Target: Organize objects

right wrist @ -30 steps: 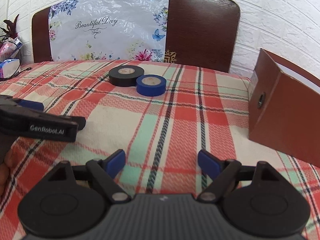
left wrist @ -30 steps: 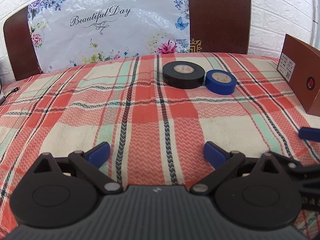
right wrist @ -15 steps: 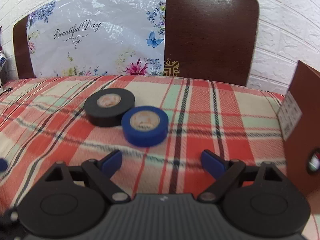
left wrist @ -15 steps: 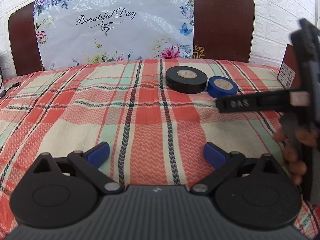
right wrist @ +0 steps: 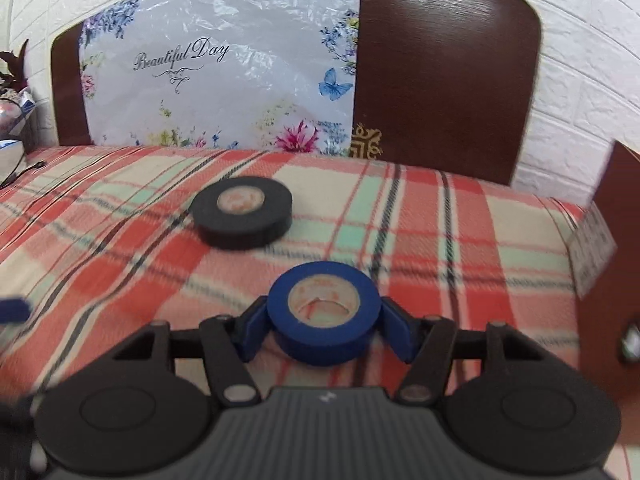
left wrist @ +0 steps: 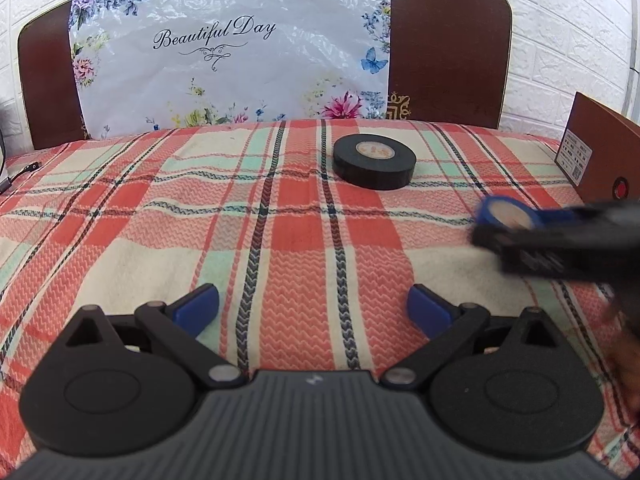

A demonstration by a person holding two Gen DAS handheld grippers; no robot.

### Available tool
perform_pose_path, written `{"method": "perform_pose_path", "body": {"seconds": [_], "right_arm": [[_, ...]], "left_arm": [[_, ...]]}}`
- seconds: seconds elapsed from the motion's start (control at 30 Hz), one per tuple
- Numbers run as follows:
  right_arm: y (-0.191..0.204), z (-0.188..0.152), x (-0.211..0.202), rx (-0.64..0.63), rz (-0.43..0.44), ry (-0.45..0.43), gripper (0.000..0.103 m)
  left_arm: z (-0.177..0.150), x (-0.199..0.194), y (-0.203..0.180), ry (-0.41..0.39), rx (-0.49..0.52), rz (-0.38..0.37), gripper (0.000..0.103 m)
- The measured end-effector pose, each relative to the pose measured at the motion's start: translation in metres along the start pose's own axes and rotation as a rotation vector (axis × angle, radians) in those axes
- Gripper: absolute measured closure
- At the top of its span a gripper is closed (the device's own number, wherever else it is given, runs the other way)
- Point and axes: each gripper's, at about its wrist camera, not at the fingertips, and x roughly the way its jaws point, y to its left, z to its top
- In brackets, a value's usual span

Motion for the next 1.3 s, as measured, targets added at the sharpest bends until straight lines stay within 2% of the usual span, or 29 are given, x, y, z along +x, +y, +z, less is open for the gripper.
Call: {"method": "perform_pose_path", "body": {"seconds": [0.17,0.23,0.37,0.4,0.47,0.57,0.63,0.7,0.77,0.83,0.97,1.07,1.2,1.3], "right_arm": [[-0.028,-0.053,-0.072,-0.017,-0.026,0.027,0.044],[-0.047,-0.076,-0.104,0.028,-0.071,0.032,0.044],[-0.077,-0.117,-0.159,0.129,-0.215,0.017,0.044],[-0.082,-0.125,-0.169,0.152,-0.244,0.011,0.044],[-0.088,-0.137,-0.183,0.18,-0.273,-0.002,0.038],[-0.087,-0.143,-0.19,0.169,-0.284,-0.013,0.036],[-0.083,-0.143,-0.19,0.152,-0.293,-0.016,0.035],[-0.083,-0.144,-0.19,0.151,-0.288,-0.02,0.035],[-0.084,-0.145,-0.19,0.16,-0.275,-0.027,0.035],[-0.085,-0.147,-0.192,0.16,-0.265,-0.036,0.035],[-0.085,-0.15,-0.193,0.151,-0.254,-0.048,0.035],[-0.087,-0.148,-0.191,0.148,-0.24,-0.045,0.035],[-0.089,-0.145,-0.186,0.151,-0.226,-0.034,0.035],[-0.086,-0.142,-0.185,0.141,-0.214,-0.037,0.046]], "left_arm": [[0.0,0.0,-0.001,0.001,0.007,0.003,0.002],[-0.001,0.0,-0.002,0.006,0.013,0.008,0.002],[0.0,-0.006,-0.011,0.024,0.04,0.029,0.004],[0.0,-0.009,-0.015,0.037,0.036,0.007,0.005],[0.0,-0.019,-0.032,0.062,0.032,-0.084,0.008],[0.004,-0.035,-0.078,0.123,0.08,-0.3,0.019],[0.008,-0.046,-0.112,0.164,0.111,-0.426,0.02],[0.01,-0.054,-0.142,0.208,0.142,-0.516,0.021],[0.011,-0.058,-0.169,0.242,0.163,-0.569,0.023],[0.01,-0.057,-0.191,0.292,0.168,-0.602,0.025],[0.006,-0.05,-0.22,0.373,0.178,-0.617,0.039],[0.0,-0.047,-0.232,0.388,0.213,-0.617,0.046],[-0.006,-0.05,-0.24,0.357,0.277,-0.589,0.058],[-0.002,-0.048,-0.24,0.379,0.257,-0.619,0.079]]}}
